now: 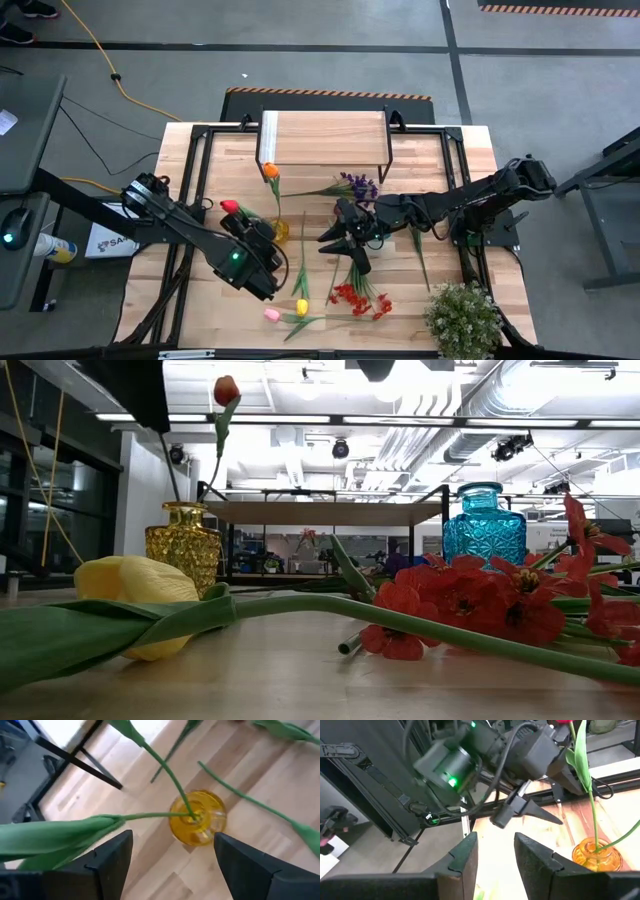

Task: Pick and place flowers into a vace then onto a shelf
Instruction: Put the red tulip into the yellow vase, then put the pink tulip into the yellow vase

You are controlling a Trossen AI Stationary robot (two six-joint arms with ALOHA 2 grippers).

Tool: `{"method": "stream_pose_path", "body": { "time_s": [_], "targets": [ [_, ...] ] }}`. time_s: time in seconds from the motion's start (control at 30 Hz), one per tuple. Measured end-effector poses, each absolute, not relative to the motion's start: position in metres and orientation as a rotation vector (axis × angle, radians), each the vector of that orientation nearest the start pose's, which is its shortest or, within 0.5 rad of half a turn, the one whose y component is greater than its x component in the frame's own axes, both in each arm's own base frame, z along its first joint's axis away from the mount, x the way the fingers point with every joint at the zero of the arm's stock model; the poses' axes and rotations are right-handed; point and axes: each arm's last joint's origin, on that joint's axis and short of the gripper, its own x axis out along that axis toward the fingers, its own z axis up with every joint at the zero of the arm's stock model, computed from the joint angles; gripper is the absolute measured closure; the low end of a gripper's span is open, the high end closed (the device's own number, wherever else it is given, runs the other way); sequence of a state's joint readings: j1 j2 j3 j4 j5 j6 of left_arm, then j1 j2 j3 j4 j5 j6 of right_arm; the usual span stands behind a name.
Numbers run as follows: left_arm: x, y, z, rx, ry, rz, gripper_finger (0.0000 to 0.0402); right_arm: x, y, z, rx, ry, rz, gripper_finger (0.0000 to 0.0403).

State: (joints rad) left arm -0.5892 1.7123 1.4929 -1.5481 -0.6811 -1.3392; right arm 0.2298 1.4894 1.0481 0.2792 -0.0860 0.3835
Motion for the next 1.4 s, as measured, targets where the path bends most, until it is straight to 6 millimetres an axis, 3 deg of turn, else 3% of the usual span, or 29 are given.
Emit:
{"method": "stream_pose_path", "body": {
  "time_s": [0.8,1.03,1.4],
  "targets": [
    [0.263,-0.154,0.329,-0.191,0.937,0.775,0.0085,0.330,0.079,0.292,0.332,0.300,0.270,0.0285],
    [0.265,-0.156,0.363,-0.241,0.881,0.691,0.0085,0.330,0.079,0.290,0.308,0.320,0.267,0.0284],
    [0.265,-0.160,0.419,-0.300,0.747,0.489,0.0085,0.322,0.070,0.269,0.379,0.571,0.228,0.0285]
  ]
}}
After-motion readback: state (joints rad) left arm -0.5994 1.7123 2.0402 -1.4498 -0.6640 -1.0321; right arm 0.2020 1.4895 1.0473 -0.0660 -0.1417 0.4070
